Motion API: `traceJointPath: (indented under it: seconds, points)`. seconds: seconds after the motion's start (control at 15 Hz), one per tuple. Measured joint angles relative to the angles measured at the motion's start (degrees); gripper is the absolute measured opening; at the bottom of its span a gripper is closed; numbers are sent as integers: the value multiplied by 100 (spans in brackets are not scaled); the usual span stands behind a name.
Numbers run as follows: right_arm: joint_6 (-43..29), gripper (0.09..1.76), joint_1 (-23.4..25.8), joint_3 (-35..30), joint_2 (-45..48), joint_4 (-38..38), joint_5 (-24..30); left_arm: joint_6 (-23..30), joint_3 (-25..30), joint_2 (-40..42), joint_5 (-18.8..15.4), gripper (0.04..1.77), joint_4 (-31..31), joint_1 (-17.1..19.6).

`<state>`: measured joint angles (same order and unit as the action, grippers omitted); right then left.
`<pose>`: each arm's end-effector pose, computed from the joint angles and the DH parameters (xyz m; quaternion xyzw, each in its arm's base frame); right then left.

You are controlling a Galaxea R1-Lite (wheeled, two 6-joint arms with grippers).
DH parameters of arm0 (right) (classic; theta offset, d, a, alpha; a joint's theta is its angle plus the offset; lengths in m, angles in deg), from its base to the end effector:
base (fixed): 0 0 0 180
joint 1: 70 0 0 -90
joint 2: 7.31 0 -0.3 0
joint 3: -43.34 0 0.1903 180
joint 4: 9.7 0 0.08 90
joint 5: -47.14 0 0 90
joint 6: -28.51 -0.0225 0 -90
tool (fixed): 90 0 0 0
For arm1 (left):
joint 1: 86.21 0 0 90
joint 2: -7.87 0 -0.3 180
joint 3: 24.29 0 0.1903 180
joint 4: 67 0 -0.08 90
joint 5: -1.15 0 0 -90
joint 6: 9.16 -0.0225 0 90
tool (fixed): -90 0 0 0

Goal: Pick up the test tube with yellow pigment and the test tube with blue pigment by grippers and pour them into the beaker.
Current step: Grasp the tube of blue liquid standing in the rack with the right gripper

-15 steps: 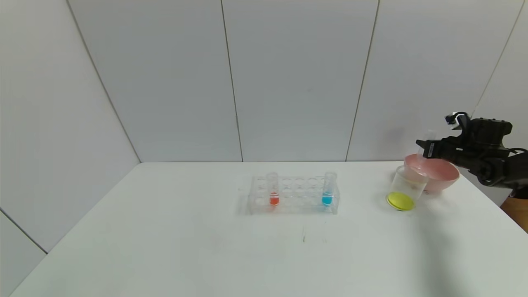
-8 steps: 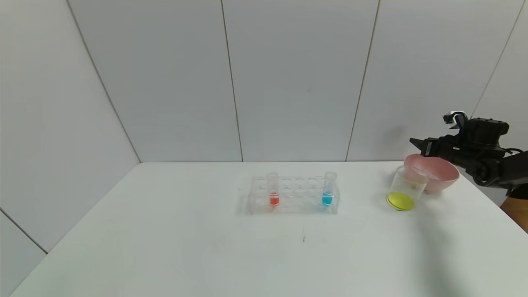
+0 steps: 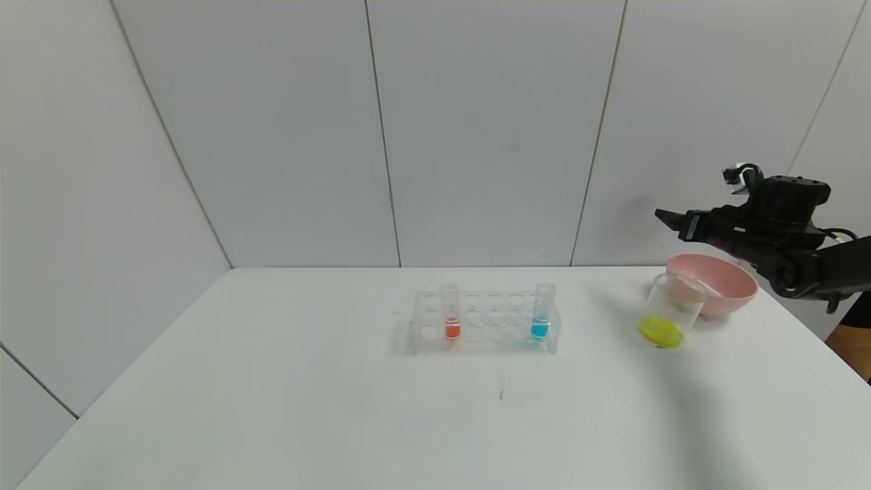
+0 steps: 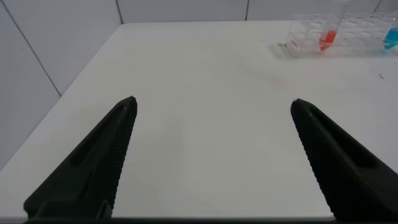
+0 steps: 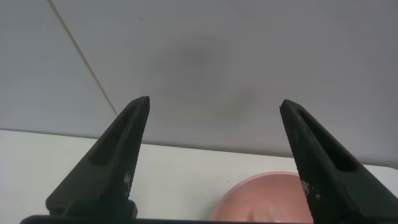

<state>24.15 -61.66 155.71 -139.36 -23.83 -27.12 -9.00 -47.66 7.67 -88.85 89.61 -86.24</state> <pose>0.4771 -0.0638 0.1488 0.0480 0.0498 0.0626 0.9956 -0.0225 0.0000 0.0755 -0.0014 0.0019 -0.0003 1.0000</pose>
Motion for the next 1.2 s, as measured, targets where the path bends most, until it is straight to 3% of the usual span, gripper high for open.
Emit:
traceJointPath:
  seconds: [0.47, 0.93, 1.2]
  points:
    - [-21, 163, -1319, -931, 774, -93, -1975, 0, 0, 0, 0, 176, 2, 0]
    - [-22, 168, -2467, -3138, 1677, -1281, -2944, 0, 0, 0, 0, 176, 2, 2]
    - [-62, 169, -3237, -4323, 2110, -1981, -3818, 0, 0, 0, 0, 176, 2, -2]
